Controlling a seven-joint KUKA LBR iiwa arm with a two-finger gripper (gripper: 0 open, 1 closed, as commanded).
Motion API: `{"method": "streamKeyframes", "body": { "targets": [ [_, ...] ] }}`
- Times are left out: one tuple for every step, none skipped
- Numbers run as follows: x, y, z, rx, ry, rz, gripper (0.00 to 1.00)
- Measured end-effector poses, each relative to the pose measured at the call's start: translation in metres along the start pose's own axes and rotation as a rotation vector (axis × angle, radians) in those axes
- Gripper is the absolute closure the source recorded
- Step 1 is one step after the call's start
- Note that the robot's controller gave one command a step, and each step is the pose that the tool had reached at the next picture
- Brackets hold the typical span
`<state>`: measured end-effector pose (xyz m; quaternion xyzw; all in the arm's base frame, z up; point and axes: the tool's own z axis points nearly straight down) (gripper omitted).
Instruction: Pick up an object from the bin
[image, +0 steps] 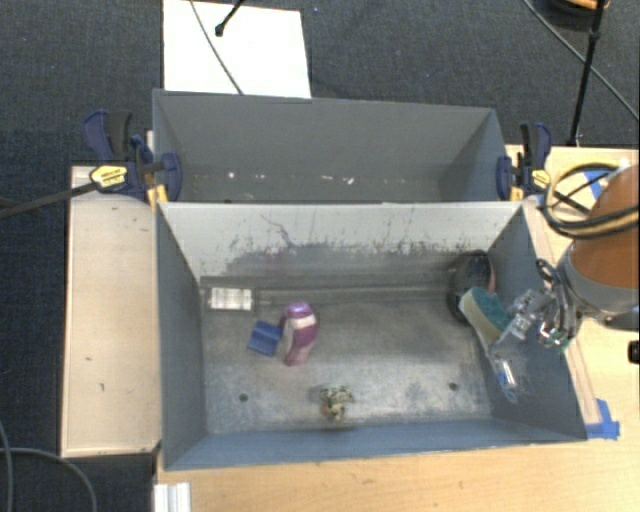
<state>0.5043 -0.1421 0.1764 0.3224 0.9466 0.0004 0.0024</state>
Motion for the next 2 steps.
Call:
{"method": "streamKeyframes", "body": {
  "targets": [
    [-0.0007,0.0006,-0.0079,0.0,0.0,-0.004,1.0],
    [-0.0014,0.0013,-0.0129,0.0,-0.001,-0.008,1.0]
  ]
}}
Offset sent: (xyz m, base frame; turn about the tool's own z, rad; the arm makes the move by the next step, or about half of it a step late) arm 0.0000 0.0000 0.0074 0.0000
